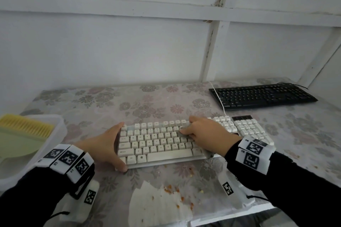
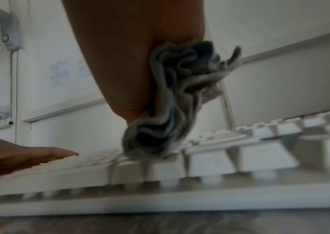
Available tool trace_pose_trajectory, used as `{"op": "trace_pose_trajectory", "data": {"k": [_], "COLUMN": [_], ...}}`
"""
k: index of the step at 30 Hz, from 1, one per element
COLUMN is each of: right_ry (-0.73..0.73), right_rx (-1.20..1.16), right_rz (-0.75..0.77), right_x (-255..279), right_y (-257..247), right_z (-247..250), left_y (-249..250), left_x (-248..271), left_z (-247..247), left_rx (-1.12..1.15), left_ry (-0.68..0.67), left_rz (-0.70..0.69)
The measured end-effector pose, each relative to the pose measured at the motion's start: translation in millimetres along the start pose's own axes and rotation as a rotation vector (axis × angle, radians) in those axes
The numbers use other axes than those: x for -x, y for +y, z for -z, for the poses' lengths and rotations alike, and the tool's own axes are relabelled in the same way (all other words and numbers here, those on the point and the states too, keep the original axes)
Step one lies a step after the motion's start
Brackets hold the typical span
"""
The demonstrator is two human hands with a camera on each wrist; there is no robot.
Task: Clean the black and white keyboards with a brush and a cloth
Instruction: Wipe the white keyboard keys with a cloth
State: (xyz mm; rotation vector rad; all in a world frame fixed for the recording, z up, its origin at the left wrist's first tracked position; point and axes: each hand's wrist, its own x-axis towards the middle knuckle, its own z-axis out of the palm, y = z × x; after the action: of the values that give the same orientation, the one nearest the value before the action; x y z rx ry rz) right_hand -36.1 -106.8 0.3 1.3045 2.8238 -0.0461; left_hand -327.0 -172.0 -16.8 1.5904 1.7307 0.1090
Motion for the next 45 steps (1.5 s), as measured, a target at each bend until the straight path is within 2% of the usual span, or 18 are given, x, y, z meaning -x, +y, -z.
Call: {"op": "trace_pose_trajectory", "data": {"k": [8, 16, 20, 23, 26, 29, 34, 40, 45], "right_ry": [0.012, -0.011, -0.025, -0.016, 0.004, -0.012, -0.011, -0.03, -0.007], "right_rx": [0.044, -0.009, -0.017, -0.121, -0.197, -0.152, -0.017, 0.035, 0.024], "right_rz": [-0.051, -0.203, -0.32, -0.255, -0.119, -0.016, -0.102, -0.223, -0.245], "right_x": [20, 39, 33, 21, 8, -3, 4, 32, 33], "right_y": [32, 61, 64, 44, 8, -19, -1, 39, 50], "right_z": [-4, 0, 7, 10, 11, 3, -4, 1, -2], "left_y": [-3, -3, 0, 0, 1, 0, 1, 0, 1], "left_x": [0, -1, -1, -1, 0, 0, 1, 1, 1], "left_z": [1, 1, 0, 1, 0, 0, 0, 0, 0], "left_rx": [0.03, 0.036, 0.041, 0.03, 0.036, 0.045, 0.059, 0.057, 0.051], "left_ry": [-0.025, -0.022, -0.024, -0.023, -0.025, -0.019, -0.014, -0.024, -0.027], "left_rz": [-0.044, -0.036, -0.031, -0.023, -0.029, -0.038, -0.047, -0.053, -0.048]}}
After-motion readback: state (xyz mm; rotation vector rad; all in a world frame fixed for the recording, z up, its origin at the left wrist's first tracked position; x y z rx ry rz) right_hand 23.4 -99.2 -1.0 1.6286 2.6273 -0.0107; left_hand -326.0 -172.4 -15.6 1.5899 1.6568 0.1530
